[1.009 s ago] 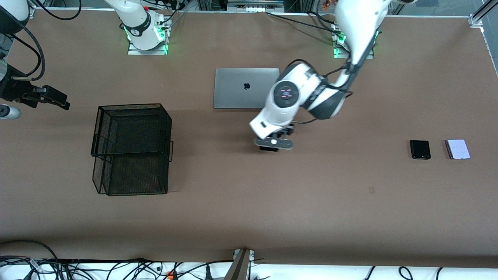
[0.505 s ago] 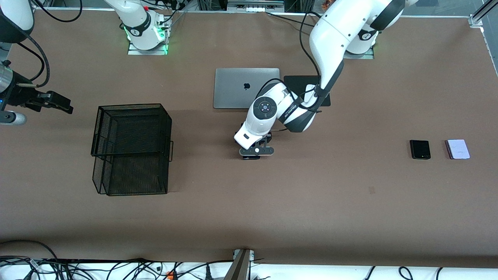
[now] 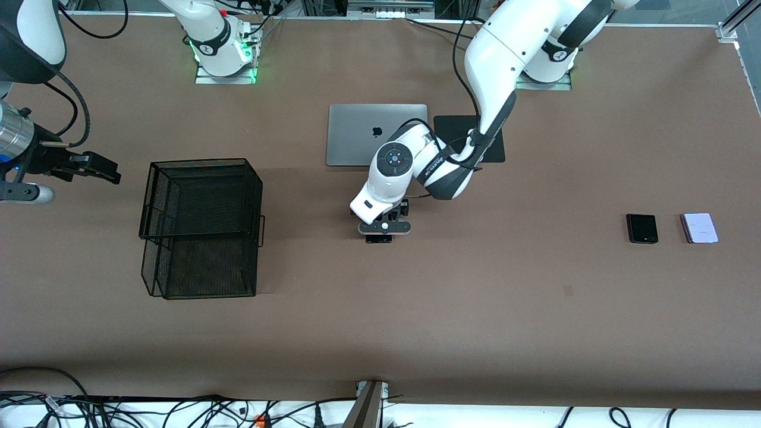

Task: Place phones with both arms
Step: 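Set the bar phone down with the left gripper while the right gripper approaches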

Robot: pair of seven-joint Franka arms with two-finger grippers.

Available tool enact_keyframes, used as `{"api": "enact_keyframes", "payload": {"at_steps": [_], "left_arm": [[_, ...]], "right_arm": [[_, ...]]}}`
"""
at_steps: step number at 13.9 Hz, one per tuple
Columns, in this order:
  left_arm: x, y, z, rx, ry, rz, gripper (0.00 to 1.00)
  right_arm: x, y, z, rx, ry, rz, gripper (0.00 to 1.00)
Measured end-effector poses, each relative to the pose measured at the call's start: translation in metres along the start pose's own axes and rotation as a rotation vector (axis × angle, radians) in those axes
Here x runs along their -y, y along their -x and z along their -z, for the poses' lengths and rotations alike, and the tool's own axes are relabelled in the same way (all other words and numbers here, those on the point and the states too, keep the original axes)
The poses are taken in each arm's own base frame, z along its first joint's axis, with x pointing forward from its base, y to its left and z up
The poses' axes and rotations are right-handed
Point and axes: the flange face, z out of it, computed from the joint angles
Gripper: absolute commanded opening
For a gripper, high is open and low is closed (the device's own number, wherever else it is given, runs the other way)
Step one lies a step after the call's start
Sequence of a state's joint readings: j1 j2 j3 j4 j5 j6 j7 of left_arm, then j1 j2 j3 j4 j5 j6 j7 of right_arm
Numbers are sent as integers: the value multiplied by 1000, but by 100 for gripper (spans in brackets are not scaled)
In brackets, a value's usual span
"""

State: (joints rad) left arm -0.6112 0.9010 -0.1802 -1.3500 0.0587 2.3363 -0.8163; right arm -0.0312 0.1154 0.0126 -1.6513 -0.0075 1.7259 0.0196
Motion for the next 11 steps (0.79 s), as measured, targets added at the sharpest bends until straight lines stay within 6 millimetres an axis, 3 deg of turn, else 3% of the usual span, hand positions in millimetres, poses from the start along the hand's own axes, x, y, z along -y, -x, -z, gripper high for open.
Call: {"api": "enact_keyframes", "payload": {"at_steps": [3, 5, 8, 11], "left_arm": [[10, -22, 29, -21, -11, 22, 100], [34, -47, 81, -7, -54, 35, 100], [97, -80, 181, 41, -127, 36, 100], [179, -102, 270, 92, -167, -38, 100]], "right_arm": [[24, -4, -3, -16, 0, 30, 100], [45, -5, -6, -22, 0, 42, 100], [72, -7, -15, -20, 1, 44, 100], [106, -8, -27, -12, 2, 16, 100]]}}
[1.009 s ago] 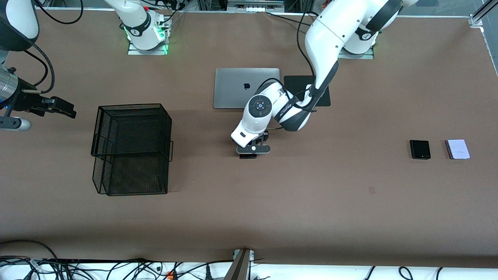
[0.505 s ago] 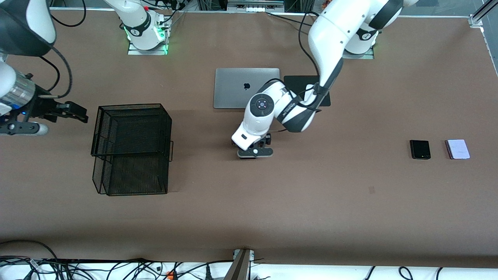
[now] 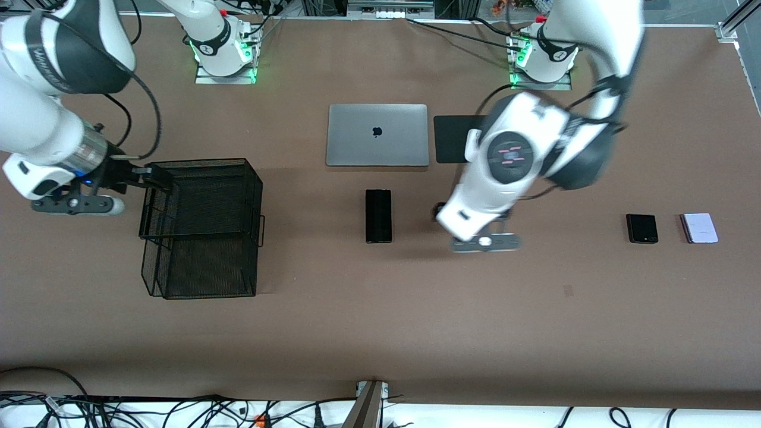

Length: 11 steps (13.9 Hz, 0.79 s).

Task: Place phones with both arms
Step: 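Set the bar phone down with the left gripper while the right gripper approaches, then lower onto the black bar phone and grasp it with the right gripper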

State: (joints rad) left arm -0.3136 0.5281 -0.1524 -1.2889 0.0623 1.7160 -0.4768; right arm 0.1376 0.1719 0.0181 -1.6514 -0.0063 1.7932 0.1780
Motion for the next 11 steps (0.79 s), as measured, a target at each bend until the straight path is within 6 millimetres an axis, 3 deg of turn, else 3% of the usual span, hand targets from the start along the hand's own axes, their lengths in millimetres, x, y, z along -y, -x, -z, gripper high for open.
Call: {"api": "enact_keyframes", "payload": {"at_steps": [2, 6, 9, 11], "left_arm": [[65, -3, 38, 20, -9, -47, 100], [175, 8, 92, 41, -1, -81, 100], [242, 37, 125, 18, 56, -129, 100], [281, 59, 141, -45, 52, -106, 100]], "right_arm": [[46, 3, -14, 4, 1, -15, 100], [207, 30, -49, -16, -6, -43, 100], [317, 58, -68, -28, -18, -97, 100], [373, 76, -83, -33, -25, -135, 100]]}}
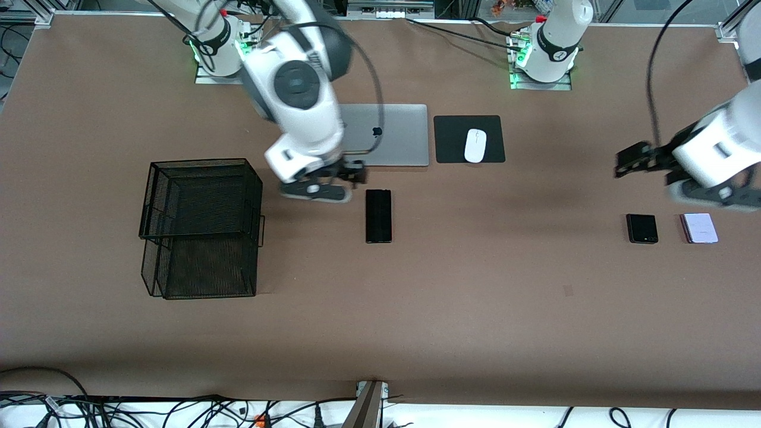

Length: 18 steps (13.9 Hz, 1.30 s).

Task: Place phones with both arms
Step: 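Lower onto the black bar phone and grasp it with the right gripper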

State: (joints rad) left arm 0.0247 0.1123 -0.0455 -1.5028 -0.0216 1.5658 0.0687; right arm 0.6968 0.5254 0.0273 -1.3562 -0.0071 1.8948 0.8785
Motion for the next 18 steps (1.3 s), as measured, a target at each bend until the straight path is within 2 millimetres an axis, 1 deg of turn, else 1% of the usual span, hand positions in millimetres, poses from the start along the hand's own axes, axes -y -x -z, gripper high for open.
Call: {"api": "enact_keyframes", "payload": {"at_steps": [1, 3, 4, 6, 8, 10, 12, 14, 15, 18], "left_arm": [[10, 11, 5, -39, -6, 13, 100], [19, 29, -3, -44, -7, 23, 100], [22, 33, -7, -36, -6, 30, 100], [26, 34, -11, -31, -6, 35, 100], [21, 33, -12, -31, -10, 26, 100], [17, 32, -12, -35, -19, 17, 100], [17, 32, -11, -38, -21, 17, 100], [17, 32, -11, -39, -21, 16, 100], [16, 32, -11, -39, -21, 15, 100], [16, 32, -11, -39, -21, 15, 100]], "right_arm": [[20, 12, -11, 2, 2, -11, 100], [50, 30, -41, -7, 4, -22, 100], [60, 37, -58, -20, 11, -20, 100], [71, 43, -97, -39, 32, -5, 100], [72, 40, -134, -59, 20, 2, 100], [63, 38, -172, -82, 4, 26, 100], [56, 40, -203, -86, 11, 67, 100], [53, 40, -222, -96, 18, 87, 100], [52, 39, -228, -98, 19, 91, 100], [49, 37, -236, -99, 24, 98, 100]]}}
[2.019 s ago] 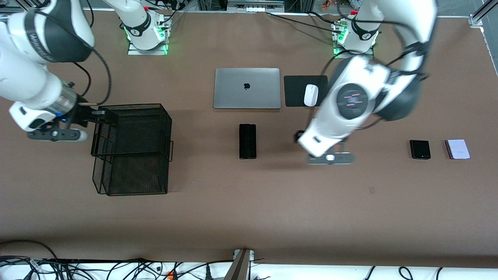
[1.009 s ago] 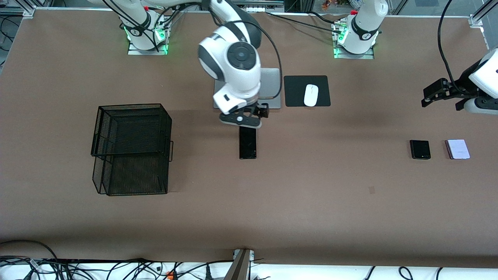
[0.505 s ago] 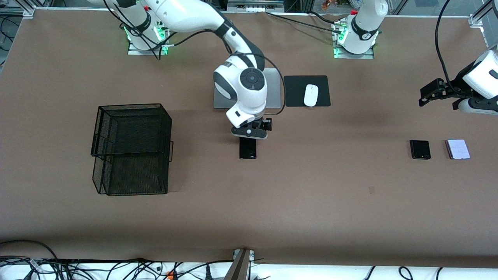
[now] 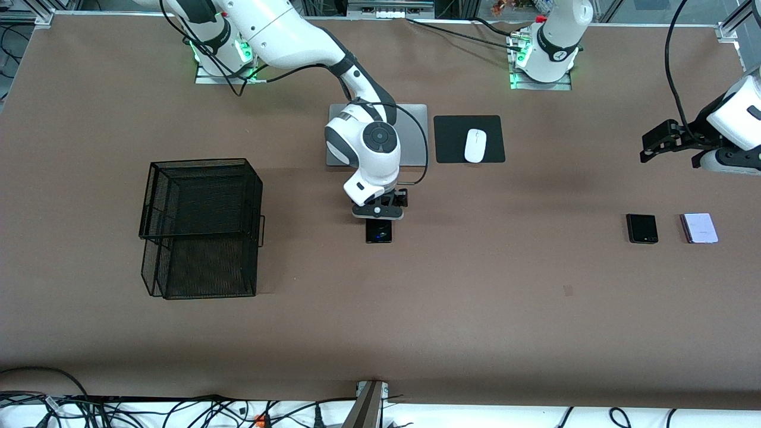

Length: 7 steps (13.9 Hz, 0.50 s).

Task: Place phones with both arms
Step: 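Lower onto the black bar phone and grasp it with the right gripper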

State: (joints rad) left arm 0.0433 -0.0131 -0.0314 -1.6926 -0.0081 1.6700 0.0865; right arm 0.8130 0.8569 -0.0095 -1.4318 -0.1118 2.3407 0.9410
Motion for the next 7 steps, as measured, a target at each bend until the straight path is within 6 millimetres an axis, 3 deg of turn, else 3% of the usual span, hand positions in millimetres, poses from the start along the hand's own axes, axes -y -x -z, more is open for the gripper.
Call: {"api": "enact_keyframes", "payload": {"at_steps": [5, 6, 7], "left_arm": [[0, 0, 0, 0, -1, 0, 100], [0, 0, 0, 0, -1, 0, 100], [0, 0, 0, 0, -1, 0, 100]], "right_arm": [[-1, -1, -6, -4, -1, 2, 100], [-1, -1, -8, -8, -7, 2, 92], [-1, -1, -11, -12, -13, 3, 71]]}}
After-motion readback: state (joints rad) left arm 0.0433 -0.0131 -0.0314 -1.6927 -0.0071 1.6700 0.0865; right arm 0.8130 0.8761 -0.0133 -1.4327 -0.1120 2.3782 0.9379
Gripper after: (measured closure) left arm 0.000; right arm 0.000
